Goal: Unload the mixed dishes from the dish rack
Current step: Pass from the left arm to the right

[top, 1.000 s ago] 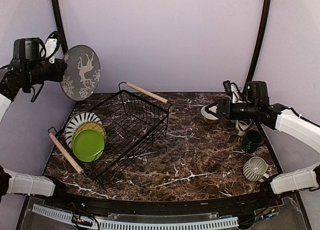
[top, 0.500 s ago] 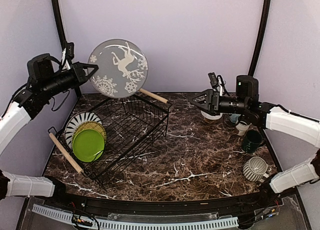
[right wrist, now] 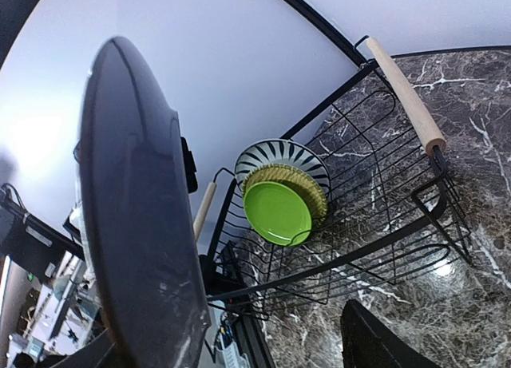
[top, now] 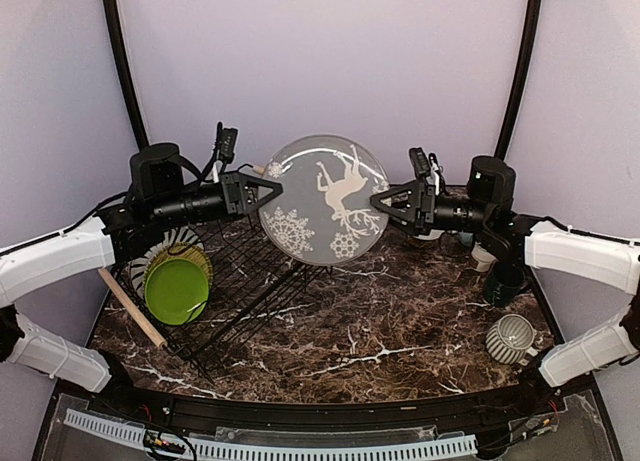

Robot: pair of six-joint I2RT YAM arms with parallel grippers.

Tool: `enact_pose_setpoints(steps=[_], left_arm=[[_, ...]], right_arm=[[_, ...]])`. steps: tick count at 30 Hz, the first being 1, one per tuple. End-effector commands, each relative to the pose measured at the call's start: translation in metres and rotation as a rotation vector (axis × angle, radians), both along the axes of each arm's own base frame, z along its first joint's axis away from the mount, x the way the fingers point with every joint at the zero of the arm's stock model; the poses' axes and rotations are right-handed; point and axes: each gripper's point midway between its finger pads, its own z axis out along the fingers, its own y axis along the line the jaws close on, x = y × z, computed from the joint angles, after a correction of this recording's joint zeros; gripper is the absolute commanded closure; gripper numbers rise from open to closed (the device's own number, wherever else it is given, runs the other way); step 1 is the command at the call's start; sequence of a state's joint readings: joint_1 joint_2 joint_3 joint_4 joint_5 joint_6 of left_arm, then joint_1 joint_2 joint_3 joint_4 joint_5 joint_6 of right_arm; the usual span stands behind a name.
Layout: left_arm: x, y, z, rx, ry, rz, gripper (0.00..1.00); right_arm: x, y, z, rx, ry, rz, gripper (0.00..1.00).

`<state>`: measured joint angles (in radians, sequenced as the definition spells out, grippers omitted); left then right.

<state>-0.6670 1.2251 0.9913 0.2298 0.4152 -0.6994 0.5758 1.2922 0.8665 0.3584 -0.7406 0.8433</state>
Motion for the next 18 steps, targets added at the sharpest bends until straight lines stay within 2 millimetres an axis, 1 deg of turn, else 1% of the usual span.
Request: enact_pose_setpoints(steps=[1, 2, 4, 8, 13, 18], left_arm=[[-0.014, -0.015, 0.054, -0.160, -0.143, -0.050, 0.99], [-0.013, -0.016, 0.050, -0.148, -0.134, -0.050, 0.99], [-0.011, -0.017, 0.044, -0.126, -0.124, -0.040, 0.99], [-0.008, -0.018, 0.038, -0.105, -0.109, -0.029, 0.99], [-0.008, -0.024, 0.029, -0.099, -0.070, -0.055, 0.99], [-0.007, -0.030, 0.023, -0.081, -0.047, -0.076, 0.99]], right_arm=[[-0.008, 0.002, -0.002, 0.042, 0.015, 0.031, 0.32], [-0.009, 0.002, -0.002, 0.050, 0.024, 0.033, 0.37], [-0.011, 0.001, -0.004, 0.059, 0.032, 0.041, 0.43], [-0.014, 0.001, -0.006, 0.068, 0.046, 0.054, 0.55], [-0.018, 0.001, -0.004, 0.096, 0.053, 0.076, 0.73], [-0.017, -0.003, 0.000, 0.107, 0.045, 0.071, 1.00]])
